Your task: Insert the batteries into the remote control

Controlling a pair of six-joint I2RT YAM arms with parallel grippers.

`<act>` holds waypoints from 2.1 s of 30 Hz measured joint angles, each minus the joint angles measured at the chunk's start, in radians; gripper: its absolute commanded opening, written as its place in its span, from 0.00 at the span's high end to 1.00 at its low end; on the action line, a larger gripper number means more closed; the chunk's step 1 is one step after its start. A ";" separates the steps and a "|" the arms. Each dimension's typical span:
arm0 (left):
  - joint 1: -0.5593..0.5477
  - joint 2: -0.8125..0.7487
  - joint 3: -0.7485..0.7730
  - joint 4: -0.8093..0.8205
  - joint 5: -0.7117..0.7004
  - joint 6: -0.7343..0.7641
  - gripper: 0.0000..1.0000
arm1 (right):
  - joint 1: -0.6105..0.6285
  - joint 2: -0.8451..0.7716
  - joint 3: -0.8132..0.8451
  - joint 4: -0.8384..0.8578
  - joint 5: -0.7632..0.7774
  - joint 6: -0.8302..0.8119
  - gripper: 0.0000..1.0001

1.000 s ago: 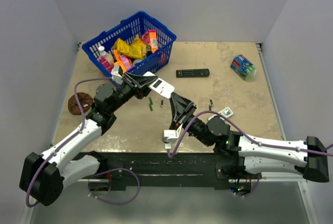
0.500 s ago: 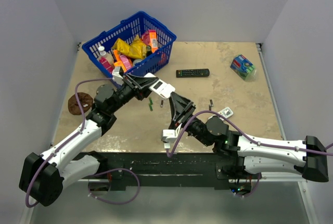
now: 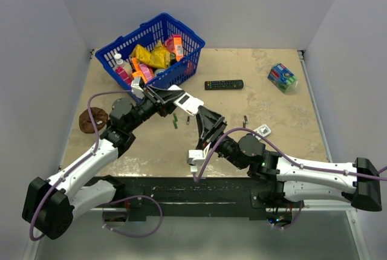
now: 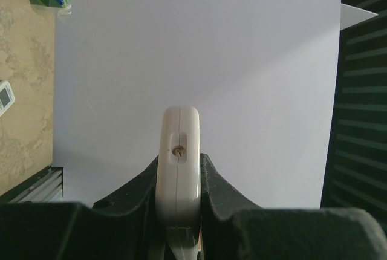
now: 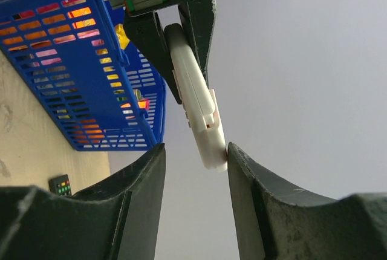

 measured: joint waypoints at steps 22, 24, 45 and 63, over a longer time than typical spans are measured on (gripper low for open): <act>-0.005 0.009 -0.019 0.027 0.003 0.000 1.00 | -0.002 -0.029 0.052 -0.060 -0.054 0.044 0.39; -0.005 0.013 -0.023 0.041 0.003 0.001 1.00 | -0.002 -0.033 0.067 -0.089 -0.061 0.066 0.37; 0.016 0.067 -0.052 0.111 0.010 0.073 1.00 | -0.006 -0.004 0.468 -0.566 -0.136 0.644 0.09; 0.016 0.066 -0.052 0.112 0.014 0.169 1.00 | -0.361 0.298 0.915 -1.011 -0.339 1.317 0.31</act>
